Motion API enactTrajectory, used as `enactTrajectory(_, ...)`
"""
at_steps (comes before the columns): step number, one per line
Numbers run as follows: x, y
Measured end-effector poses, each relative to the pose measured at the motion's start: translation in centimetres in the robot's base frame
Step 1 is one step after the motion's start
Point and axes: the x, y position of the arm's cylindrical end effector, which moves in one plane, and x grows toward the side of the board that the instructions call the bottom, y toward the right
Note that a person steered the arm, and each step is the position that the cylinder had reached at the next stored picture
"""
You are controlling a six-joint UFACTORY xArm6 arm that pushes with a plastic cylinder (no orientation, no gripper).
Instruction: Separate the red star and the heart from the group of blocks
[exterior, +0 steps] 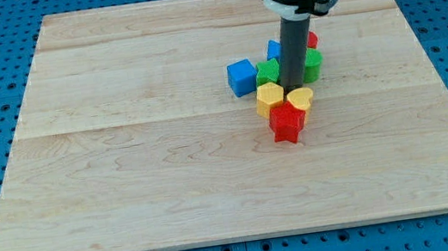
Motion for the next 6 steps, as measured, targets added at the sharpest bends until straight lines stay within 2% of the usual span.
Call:
enactTrajectory(1, 2.5, 0.3)
enactTrajectory(3, 2.2, 1.3)
enactTrajectory(6, 1.6, -5.2)
